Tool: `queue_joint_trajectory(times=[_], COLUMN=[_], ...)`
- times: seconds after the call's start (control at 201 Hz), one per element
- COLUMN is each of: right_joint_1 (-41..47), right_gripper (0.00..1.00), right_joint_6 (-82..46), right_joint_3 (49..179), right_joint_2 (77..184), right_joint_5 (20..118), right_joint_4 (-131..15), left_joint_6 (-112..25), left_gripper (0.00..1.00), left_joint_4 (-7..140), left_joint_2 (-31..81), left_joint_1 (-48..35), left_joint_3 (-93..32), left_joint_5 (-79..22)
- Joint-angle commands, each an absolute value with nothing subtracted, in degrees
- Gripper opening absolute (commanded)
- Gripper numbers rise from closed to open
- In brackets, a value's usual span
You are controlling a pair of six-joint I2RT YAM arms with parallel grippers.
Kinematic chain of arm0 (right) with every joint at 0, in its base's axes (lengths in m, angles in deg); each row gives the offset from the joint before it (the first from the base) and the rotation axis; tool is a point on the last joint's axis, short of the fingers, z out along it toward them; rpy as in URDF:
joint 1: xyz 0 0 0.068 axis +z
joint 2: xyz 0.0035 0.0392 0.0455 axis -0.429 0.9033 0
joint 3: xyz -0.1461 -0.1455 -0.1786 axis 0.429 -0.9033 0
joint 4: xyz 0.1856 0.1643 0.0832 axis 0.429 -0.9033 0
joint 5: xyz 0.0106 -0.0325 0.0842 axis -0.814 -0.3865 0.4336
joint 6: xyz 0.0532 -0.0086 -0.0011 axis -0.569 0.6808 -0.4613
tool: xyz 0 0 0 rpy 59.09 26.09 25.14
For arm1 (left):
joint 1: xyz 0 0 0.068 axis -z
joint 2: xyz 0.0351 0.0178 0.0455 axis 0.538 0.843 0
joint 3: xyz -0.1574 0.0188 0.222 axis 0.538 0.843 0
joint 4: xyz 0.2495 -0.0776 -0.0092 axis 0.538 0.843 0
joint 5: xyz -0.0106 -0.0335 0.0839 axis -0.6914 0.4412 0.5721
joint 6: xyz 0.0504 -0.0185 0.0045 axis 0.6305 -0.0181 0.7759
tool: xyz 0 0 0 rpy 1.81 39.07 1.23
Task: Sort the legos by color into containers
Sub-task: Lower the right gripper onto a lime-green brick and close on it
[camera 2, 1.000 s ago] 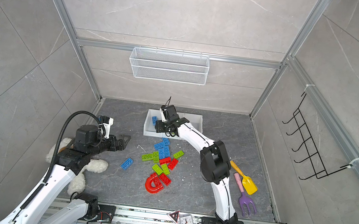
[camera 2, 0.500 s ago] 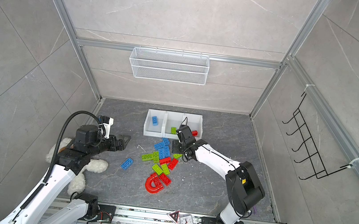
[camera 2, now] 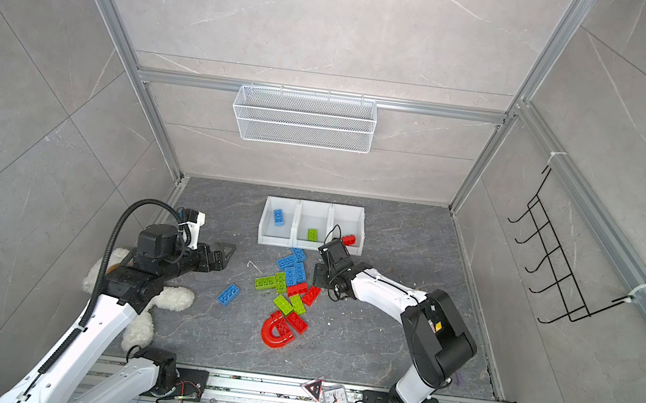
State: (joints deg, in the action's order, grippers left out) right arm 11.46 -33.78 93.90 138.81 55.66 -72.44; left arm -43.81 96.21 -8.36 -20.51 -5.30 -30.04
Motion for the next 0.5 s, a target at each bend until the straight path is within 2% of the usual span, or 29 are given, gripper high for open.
queue_joint_trajectory(times=[0.0,0.493], right_joint_1=[11.8,11.6], right_gripper=[0.62,0.63], right_joint_6=[-35.8,-36.1], right_joint_3=[93.5,98.8], right_joint_2=[140.8,149.2], right_joint_5=[56.2,57.3], right_joint_4=[-69.6,-69.0], left_joint_6=[-42.8,-42.5], left_gripper=[1.0,1.0], left_joint_4=[94.8,95.4], left_joint_2=[-8.5,-8.7], left_joint_1=[-20.2,-20.2], left_joint_3=[-6.8,-7.0], left_joint_5=[-31.3,-30.5])
